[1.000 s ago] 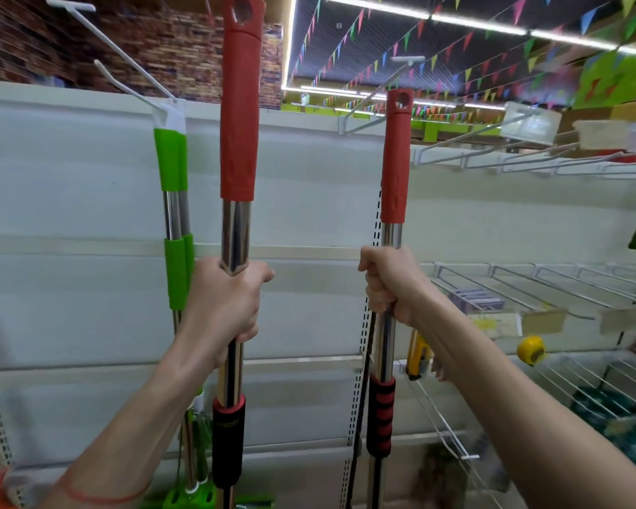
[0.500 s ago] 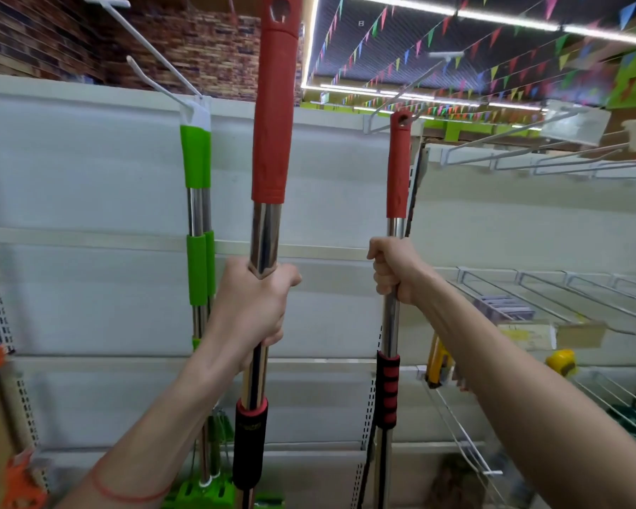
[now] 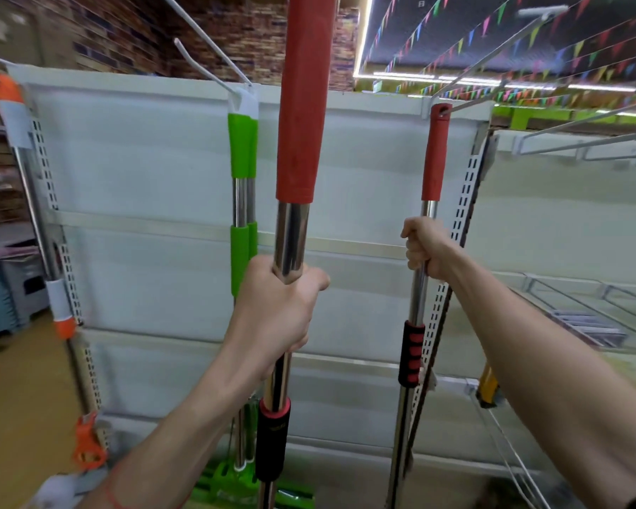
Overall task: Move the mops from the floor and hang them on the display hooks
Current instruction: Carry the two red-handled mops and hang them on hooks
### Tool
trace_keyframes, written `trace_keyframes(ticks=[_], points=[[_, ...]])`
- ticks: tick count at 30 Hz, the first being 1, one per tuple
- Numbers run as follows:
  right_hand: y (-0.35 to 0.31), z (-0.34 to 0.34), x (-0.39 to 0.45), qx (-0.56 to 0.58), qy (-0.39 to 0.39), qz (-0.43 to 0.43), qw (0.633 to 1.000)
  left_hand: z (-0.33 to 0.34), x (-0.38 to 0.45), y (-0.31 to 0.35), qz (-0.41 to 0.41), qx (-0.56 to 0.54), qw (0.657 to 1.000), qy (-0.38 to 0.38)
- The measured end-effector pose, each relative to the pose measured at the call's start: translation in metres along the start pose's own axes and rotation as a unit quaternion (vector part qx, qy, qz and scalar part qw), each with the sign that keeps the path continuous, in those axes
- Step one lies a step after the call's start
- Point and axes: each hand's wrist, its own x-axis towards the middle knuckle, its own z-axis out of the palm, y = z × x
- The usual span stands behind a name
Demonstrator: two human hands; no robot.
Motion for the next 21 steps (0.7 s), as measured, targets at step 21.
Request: trace_keyframes(ticks=[21], points=[[0.005,0.009,0.033,-0.016,0.022,-0.032,0.999,-0.021,0.019,-0.009,0.011,0.018,0.995,0.102]])
